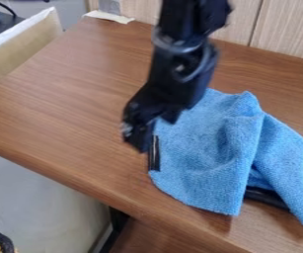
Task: Move the cloth to the top left of the table
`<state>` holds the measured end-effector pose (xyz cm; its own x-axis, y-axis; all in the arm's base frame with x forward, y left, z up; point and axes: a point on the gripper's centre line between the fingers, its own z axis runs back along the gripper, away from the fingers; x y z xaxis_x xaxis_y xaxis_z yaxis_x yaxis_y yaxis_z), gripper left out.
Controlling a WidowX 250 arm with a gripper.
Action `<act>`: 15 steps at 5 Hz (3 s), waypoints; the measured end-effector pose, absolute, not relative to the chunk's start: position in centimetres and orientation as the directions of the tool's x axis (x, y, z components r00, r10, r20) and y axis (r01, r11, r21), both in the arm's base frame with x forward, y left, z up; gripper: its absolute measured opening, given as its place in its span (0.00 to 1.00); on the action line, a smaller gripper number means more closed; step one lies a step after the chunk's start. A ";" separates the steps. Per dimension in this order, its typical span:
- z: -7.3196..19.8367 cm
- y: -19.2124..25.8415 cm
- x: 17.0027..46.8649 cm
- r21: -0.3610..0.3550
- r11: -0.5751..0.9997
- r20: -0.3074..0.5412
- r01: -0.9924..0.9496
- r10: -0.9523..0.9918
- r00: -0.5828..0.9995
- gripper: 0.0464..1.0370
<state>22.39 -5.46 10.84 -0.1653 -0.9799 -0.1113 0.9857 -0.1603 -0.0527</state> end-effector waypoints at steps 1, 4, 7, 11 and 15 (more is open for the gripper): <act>9.0 -5.0 21.9 -0.090 -0.171 -0.082 0.981 -0.981 -0.178 0.96; 6.0 -6.0 23.0 -0.120 -0.250 -0.057 0.961 -0.964 -0.258 0.93; 5.7 -6.7 23.6 -0.095 -0.268 -0.073 0.959 -0.959 -0.275 0.20; 8.3 -6.3 22.1 -0.071 -0.226 -0.110 0.972 -0.966 -0.233 0.02; 17.1 -2.4 28.4 0.135 -0.014 -0.004 0.991 -1.000 -0.014 0.02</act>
